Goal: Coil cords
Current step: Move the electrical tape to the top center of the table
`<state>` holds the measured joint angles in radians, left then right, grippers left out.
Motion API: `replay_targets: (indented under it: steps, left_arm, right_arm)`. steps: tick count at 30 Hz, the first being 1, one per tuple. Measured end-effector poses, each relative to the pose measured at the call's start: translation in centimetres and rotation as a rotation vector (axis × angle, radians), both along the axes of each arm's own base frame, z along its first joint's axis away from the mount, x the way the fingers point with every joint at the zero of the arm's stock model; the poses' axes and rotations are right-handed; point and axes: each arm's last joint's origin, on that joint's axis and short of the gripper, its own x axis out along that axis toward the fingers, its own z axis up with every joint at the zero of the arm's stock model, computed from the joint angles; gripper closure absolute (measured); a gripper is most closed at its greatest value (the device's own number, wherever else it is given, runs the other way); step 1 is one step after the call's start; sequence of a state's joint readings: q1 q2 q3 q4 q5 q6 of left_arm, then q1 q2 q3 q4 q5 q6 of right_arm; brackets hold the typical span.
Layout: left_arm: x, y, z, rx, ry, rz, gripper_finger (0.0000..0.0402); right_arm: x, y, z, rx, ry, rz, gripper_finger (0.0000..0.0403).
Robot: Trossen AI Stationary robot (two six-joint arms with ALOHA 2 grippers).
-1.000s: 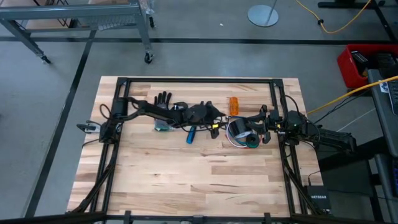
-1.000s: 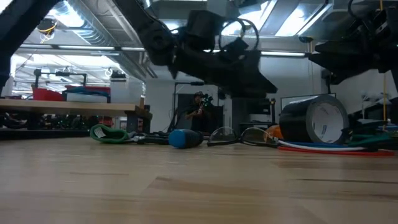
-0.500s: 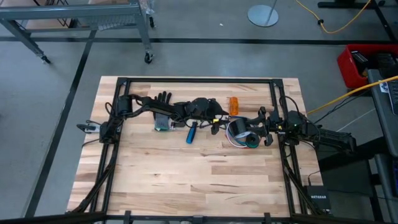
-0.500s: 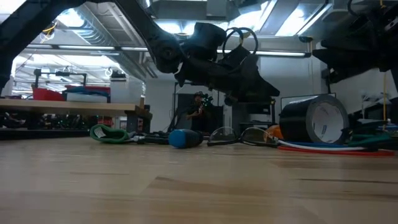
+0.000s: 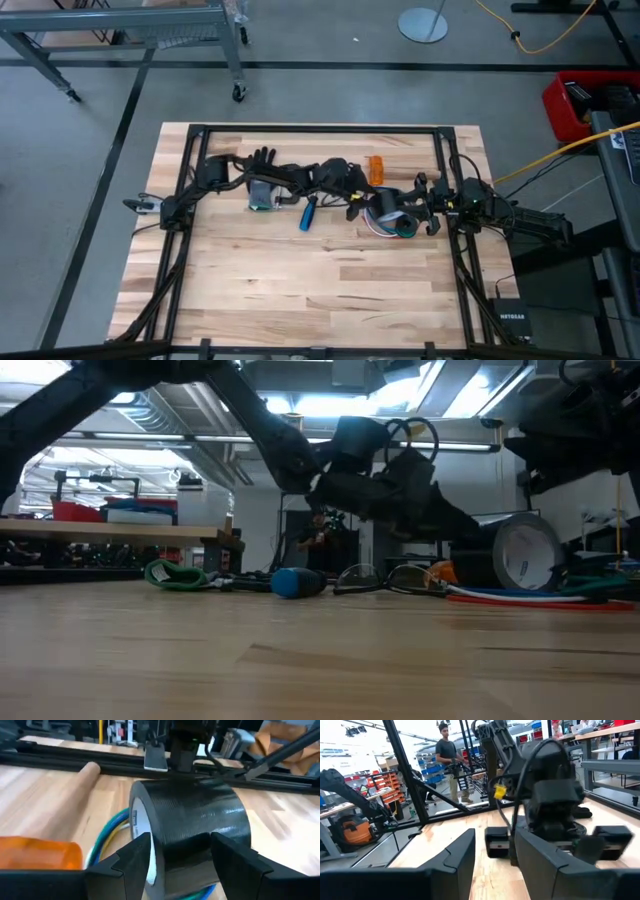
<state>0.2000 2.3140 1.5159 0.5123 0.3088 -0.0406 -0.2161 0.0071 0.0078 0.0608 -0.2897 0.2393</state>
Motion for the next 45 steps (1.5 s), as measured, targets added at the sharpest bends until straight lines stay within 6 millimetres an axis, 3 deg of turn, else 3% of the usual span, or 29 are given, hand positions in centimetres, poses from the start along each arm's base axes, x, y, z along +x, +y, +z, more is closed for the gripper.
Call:
replay_targets:
  steps: [7,15,24,29,35,45]
  left_arm:
    - [1.0,0.1,-0.7,-0.030,0.028,-0.138,0.0206]
    - [0.8,-1.3,-1.4,-0.057,0.099,-0.299,0.0206]
    - [1.4,-2.7,-1.1,0.097,0.053,-0.191,0.0219]
    - [1.5,-3.0,-1.0,0.127,0.036,-0.200,0.0254]
    - [1.5,-2.8,-1.1,0.162,0.043,-0.160,0.0359]
    - [1.2,-0.8,-0.1,0.153,0.036,-0.087,0.0363]
  right_arm:
    - [0.0,0.0,0.0,0.000,0.000,0.000,0.0260]
    - [0.0,0.0,0.0,0.000,0.001,0.000,0.0260]
    - [0.0,0.0,0.0,0.000,0.001,0.000,0.0260]
    - [0.0,0.0,0.0,0.000,0.001,0.000,0.0260]
    - [0.0,0.0,0.0,0.000,0.001,0.000,0.0260]
    - [-0.3,0.1,1.2,-0.006,-0.021,0.002,0.0260]
